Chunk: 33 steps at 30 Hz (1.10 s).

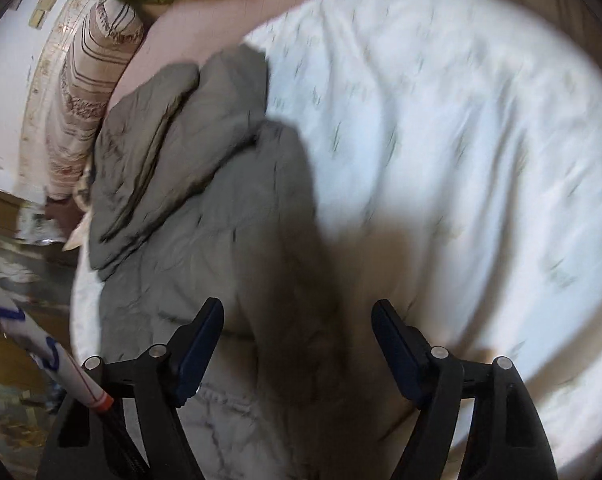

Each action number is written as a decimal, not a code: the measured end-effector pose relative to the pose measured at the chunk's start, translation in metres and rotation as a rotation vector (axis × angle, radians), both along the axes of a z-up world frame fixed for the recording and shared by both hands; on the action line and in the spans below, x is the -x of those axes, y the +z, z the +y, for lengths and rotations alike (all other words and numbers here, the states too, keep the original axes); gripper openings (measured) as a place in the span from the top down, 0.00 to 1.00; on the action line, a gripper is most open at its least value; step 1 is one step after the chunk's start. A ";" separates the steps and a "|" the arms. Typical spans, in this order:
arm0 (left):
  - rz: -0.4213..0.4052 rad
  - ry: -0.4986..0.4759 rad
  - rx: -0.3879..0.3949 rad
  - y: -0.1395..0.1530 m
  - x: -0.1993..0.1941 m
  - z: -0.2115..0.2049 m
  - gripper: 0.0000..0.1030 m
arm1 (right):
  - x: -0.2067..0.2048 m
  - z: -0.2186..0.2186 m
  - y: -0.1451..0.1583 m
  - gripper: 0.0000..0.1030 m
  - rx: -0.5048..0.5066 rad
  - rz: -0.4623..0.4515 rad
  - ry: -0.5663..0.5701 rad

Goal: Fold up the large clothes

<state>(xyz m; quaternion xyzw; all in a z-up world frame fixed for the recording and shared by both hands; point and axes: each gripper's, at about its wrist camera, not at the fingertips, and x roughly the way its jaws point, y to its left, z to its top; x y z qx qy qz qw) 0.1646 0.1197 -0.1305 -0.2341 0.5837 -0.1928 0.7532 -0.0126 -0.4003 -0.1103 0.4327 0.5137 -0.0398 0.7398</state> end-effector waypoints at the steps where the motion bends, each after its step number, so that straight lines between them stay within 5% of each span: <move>1: 0.005 0.005 0.021 0.000 0.007 0.003 0.25 | 0.003 0.004 -0.004 0.25 -0.022 0.003 0.012; 7: 0.038 0.043 0.174 -0.006 0.037 0.024 0.25 | 0.027 0.020 0.006 0.25 -0.075 -0.033 0.066; 16: 0.013 -0.008 0.235 -0.011 0.076 0.020 0.25 | 0.072 0.052 0.022 0.25 -0.029 -0.053 0.110; 24: 0.005 -0.016 0.199 -0.015 0.079 0.010 0.25 | 0.092 0.078 0.025 0.32 0.058 -0.042 0.149; 29: -0.040 -0.030 0.095 -0.010 0.086 0.001 0.25 | 0.099 0.081 0.029 0.46 0.074 -0.071 0.117; 33: -0.083 -0.043 0.012 -0.008 0.089 -0.014 0.25 | 0.096 0.086 0.022 0.46 0.113 -0.056 0.134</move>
